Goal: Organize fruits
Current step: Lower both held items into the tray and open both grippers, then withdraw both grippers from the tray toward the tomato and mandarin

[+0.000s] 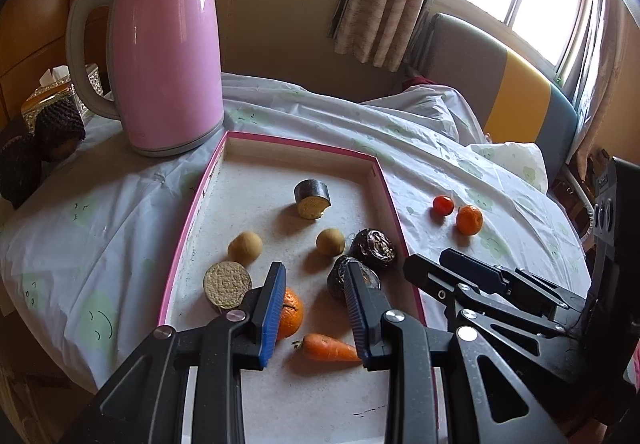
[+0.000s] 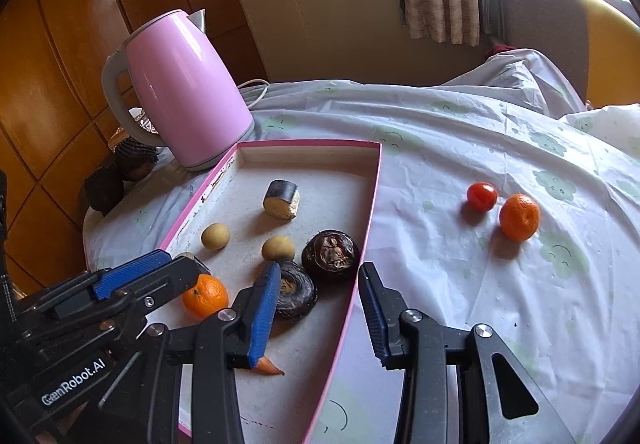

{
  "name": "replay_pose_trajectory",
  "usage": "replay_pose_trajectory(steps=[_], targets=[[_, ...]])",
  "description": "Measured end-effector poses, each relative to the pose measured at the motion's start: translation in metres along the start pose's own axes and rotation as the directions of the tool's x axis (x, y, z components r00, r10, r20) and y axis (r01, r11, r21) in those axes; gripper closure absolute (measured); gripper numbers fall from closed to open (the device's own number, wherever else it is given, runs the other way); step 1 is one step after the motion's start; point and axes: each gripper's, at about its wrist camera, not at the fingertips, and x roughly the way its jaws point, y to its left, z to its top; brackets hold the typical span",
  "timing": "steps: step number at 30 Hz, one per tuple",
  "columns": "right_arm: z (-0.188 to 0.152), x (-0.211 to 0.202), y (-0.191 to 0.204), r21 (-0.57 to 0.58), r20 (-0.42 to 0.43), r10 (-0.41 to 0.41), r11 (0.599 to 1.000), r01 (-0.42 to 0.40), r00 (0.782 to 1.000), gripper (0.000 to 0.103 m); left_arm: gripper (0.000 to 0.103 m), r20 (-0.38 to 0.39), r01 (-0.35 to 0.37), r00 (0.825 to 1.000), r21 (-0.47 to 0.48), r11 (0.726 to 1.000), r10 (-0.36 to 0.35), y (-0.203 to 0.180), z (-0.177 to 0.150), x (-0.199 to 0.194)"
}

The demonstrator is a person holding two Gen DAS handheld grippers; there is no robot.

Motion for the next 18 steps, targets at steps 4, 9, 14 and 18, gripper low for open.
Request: replay_pose_trajectory(steps=[4,9,14,18], targets=[[-0.001,-0.003,-0.002,0.003,0.006,-0.010,1.000,0.010,1.000,0.062,0.073,0.004,0.000,1.000,0.010,1.000,0.000,-0.003,-0.001,-0.002],[-0.004,-0.007,-0.004,0.005,0.014,-0.022,1.000,0.022,1.000,0.062,0.073,0.000,-0.001,1.000,0.024,1.000,0.001,-0.006,-0.003,-0.002],[-0.006,-0.010,-0.006,0.007,0.022,-0.043,0.999,0.043,0.999,0.062,0.073,0.002,0.000,1.000,0.046,0.999,0.000,-0.012,-0.005,-0.003],[-0.009,-0.011,-0.011,0.018,0.023,-0.059,0.998,0.059,0.998,0.062,0.073,0.000,0.003,1.000,0.062,0.998,-0.003,-0.017,-0.006,-0.002]])
